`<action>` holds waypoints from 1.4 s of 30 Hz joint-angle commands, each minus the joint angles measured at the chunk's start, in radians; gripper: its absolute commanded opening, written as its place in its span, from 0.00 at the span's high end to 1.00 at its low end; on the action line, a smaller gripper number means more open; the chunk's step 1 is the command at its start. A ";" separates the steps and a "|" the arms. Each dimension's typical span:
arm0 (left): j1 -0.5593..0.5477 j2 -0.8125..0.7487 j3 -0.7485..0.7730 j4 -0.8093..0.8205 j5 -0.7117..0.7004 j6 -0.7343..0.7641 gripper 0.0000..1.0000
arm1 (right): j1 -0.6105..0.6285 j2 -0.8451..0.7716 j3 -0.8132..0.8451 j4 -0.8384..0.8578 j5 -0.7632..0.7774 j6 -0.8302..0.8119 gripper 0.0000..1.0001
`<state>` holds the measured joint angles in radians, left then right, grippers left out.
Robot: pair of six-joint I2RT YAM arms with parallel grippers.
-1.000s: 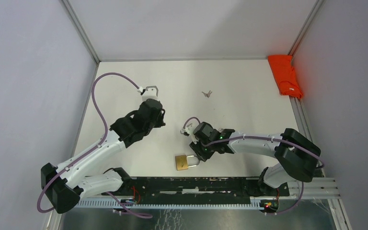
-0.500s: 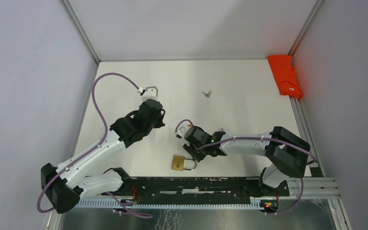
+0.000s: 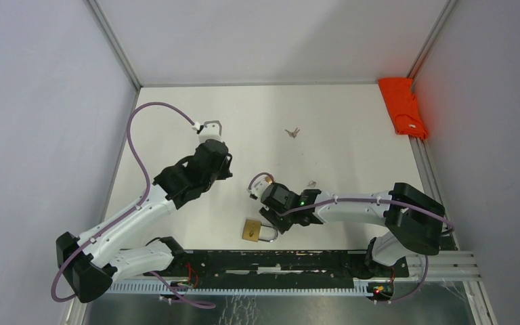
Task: Unlock with the key
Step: Move the lock to the center of the board.
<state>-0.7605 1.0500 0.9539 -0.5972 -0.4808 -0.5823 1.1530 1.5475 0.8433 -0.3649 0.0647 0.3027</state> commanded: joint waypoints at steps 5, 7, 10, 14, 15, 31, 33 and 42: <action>0.002 -0.012 0.039 0.012 -0.021 -0.036 0.73 | 0.023 -0.018 -0.004 0.004 -0.004 0.042 0.66; 0.001 -0.014 0.037 0.013 -0.022 -0.036 0.73 | 0.027 0.007 0.000 0.000 -0.021 0.034 0.66; 0.001 -0.017 0.040 0.010 -0.026 -0.034 0.73 | 0.033 0.047 -0.003 0.003 -0.035 0.029 0.66; 0.002 -0.045 0.087 -0.017 -0.078 -0.032 0.71 | 0.039 0.097 0.001 0.010 -0.050 0.025 0.67; 0.001 -0.056 0.111 -0.019 -0.093 -0.027 0.70 | 0.039 0.110 0.005 0.010 -0.051 0.021 0.71; 0.001 -0.155 0.255 -0.028 -0.213 0.044 0.63 | 0.004 0.383 0.396 -0.102 0.070 -0.152 1.00; 0.002 -0.170 0.256 -0.025 -0.217 0.050 0.63 | -0.019 0.440 0.478 -0.116 0.068 -0.178 1.00; 0.001 -0.193 0.248 0.013 -0.249 0.080 0.61 | -0.159 0.623 0.790 -0.160 0.041 -0.234 1.00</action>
<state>-0.7605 0.8593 1.1774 -0.6323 -0.6838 -0.5438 1.0603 2.1094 1.5284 -0.4820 0.0772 0.1093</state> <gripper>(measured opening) 0.385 0.015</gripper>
